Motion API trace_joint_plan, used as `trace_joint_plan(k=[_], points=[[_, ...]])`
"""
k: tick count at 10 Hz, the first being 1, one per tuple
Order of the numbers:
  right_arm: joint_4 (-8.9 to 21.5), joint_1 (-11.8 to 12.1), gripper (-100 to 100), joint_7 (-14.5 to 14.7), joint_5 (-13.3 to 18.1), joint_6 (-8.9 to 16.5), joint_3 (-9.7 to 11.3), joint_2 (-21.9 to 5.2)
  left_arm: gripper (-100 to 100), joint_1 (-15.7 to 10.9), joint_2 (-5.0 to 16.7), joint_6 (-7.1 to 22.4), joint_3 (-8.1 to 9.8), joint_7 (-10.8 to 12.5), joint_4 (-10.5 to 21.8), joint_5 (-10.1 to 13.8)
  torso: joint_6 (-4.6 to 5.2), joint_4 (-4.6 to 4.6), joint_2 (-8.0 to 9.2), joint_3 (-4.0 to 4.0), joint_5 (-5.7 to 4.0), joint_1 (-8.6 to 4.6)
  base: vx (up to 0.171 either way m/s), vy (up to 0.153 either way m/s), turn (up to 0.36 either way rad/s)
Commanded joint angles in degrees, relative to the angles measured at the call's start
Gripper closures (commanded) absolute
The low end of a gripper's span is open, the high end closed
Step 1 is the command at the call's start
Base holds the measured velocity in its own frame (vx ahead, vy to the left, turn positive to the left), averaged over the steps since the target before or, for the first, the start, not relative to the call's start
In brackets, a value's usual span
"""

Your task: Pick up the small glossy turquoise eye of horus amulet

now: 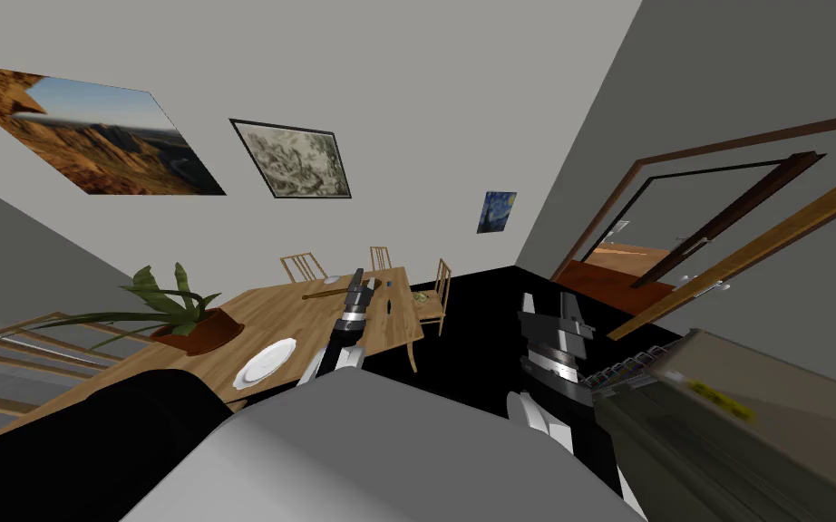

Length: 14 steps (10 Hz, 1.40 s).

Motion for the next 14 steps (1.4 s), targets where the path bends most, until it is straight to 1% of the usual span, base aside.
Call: trace_joint_plan(k=[1, 3, 5, 8, 9, 10, 11, 12, 13, 14], points=[[0.00, 0.00, 0, 0.00, 0.00, 0.00, 0.00, 0.00, -100, 0.09, 2.00, 0.06, -0.31, 0.15, 0.46, 0.55, 0.00, 0.00, 0.00, 0.00, 0.00, 0.00, -0.051, -0.063, -0.004], [0.00, -0.01, 0, 0.00, 0.00, 0.00, 0.01, 0.01, -100, 0.32, 5.23, 0.24, -1.05, 0.45, 1.50, 1.78, 0.00, 0.07, 0.35, 0.19, -0.07, -0.35, -0.112, -0.104, 0.003], [0.00, -0.01, 0, 0.00, 0.00, 0.00, 0.01, 0.02, -100, 0.69, 8.83, 0.54, -2.18, 0.85, 3.03, 3.54, 0.01, 0.08, 0.37, 0.22, -0.10, -0.47, -0.088, -0.136, -0.004], [0.00, -0.01, 0, 0.00, 0.00, 0.00, 0.02, 0.02, -100, 1.50, 14.26, 1.36, -4.46, 1.45, 6.14, 6.83, 0.01, 0.08, 0.38, 0.22, -0.16, -0.70, -0.089, -0.198, -0.005], [0.00, -0.01, 0, 0.00, 0.00, 0.00, 0.02, 0.02, -100, 1.50, 15.03, 1.36, -4.46, 1.45, 6.14, 6.83, 0.01, 0.08, 0.33, 0.19, -0.18, -0.84, -0.034, -0.168, 0.008], [0.00, -0.01, 0, 0.00, 0.00, 0.00, 0.02, 0.02, -100, 1.83, 17.18, 1.73, -5.35, 1.62, 7.36, 8.03, 0.00, 0.05, 0.20, 0.12, -0.17, -0.67, -0.034, -0.131, -0.005], [0.00, -0.01, 0, 0.00, 0.00, 0.00, 0.01, 0.02, -100, 2.18, 18.70, 2.16, -6.30, 1.76, 8.66, 9.26, 0.01, 0.04, 0.16, 0.09, -0.13, -0.54, -0.043, -0.139, -0.007], [0.00, -0.01, 0, 0.00, 0.00, 0.00, 0.01, 0.01, -100, 2.18, 19.46, 2.16, -6.30, 1.76, 8.66, 9.26, 0.00, 0.04, 0.16, 0.10, -0.12, -0.51, -0.028, -0.104, 0.004], [0.00, 0.00, 0, 0.00, 0.00, 0.00, 0.01, 0.01, -100, 2.54, 21.75, 2.63, -7.30, 1.87, 10.01, 10.49, 0.00, 0.03, 0.12, 0.08, -0.10, -0.40, -0.018, -0.113, -0.007], [0.00, 0.00, 0, 0.00, 0.00, 0.00, 0.01, 0.01, -100, 2.91, 23.30, 3.16, -8.34, 1.93, 11.40, 11.72, 0.01, 0.02, 0.08, 0.05, -0.10, -0.42, -0.007, -0.153, -0.004]])
